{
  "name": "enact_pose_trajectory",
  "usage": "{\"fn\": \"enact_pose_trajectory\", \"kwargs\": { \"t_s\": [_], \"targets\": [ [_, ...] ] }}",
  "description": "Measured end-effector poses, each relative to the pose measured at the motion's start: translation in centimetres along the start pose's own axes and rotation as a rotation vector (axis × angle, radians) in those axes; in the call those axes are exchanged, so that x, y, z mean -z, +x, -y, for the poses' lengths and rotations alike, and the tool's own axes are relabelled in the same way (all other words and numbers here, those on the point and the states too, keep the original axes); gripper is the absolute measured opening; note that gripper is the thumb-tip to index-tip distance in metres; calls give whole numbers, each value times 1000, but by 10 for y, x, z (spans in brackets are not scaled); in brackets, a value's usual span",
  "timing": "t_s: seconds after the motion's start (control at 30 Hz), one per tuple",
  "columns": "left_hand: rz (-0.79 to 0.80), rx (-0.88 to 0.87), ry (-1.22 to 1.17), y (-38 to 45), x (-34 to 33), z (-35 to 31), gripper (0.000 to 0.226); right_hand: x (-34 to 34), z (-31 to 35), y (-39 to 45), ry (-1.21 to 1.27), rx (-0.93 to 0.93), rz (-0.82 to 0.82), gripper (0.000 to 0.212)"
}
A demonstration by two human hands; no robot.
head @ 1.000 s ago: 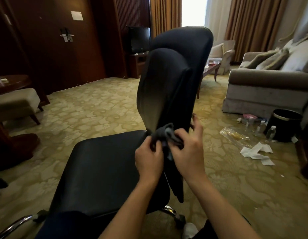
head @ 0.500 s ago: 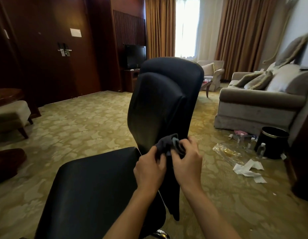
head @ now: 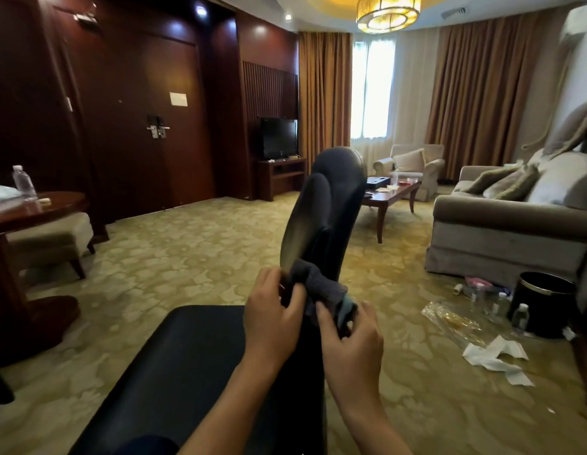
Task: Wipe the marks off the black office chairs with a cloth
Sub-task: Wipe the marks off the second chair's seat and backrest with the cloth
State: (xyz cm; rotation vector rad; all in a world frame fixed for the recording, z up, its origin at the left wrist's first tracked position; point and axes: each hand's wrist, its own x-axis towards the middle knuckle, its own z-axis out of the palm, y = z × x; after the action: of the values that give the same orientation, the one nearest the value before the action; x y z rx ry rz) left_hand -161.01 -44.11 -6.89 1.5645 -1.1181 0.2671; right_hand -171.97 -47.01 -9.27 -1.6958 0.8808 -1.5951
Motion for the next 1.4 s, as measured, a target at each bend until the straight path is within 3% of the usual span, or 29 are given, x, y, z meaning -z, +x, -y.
{"fn": "enact_pose_trajectory", "kwargs": {
  "t_s": [0.1, 0.23, 0.33, 0.43, 0.53, 0.7, 0.87, 1.13, 1.23, 1.33, 1.4],
  "targets": [
    [-41, -35, -108, 1, 21, -15, 13, 5, 24, 5, 133, 84, 55, 9],
    [-88, -64, -268, -4, 49, -36, 10, 5, 48, -3, 279, 130, 84, 29],
    [-136, -55, -297, -9, 65, -41, 5, -3, 58, -19, 241, 177, 90, 24],
    [-135, -40, -313, -19, 79, -37, 19, -10, 63, -30, 271, 208, 130, 19],
    [-179, -61, -322, -27, 95, -36, 28, -13, 70, -35, 345, 179, 265, 18],
    [-323, -115, -267, -31, 127, -48, 18, -17, 95, -25, 530, 210, 485, 16],
    [-467, -152, -167, -17, 148, -68, 17, -28, 130, -5, 448, 328, 404, 27],
    [-576, -195, 208, -11, 157, -85, 37, -22, 140, 37, 262, 471, 354, 25],
    [-663, -188, 233, -1, 164, -95, 42, -23, 158, 43, 255, 572, 323, 25],
    [-750, -159, 184, 9, 172, -99, 46, -32, 179, 39, 202, 662, 277, 34],
    [-777, -163, 238, 15, 174, -98, 34, -37, 194, 37, 171, 729, 223, 47]
  ]
}}
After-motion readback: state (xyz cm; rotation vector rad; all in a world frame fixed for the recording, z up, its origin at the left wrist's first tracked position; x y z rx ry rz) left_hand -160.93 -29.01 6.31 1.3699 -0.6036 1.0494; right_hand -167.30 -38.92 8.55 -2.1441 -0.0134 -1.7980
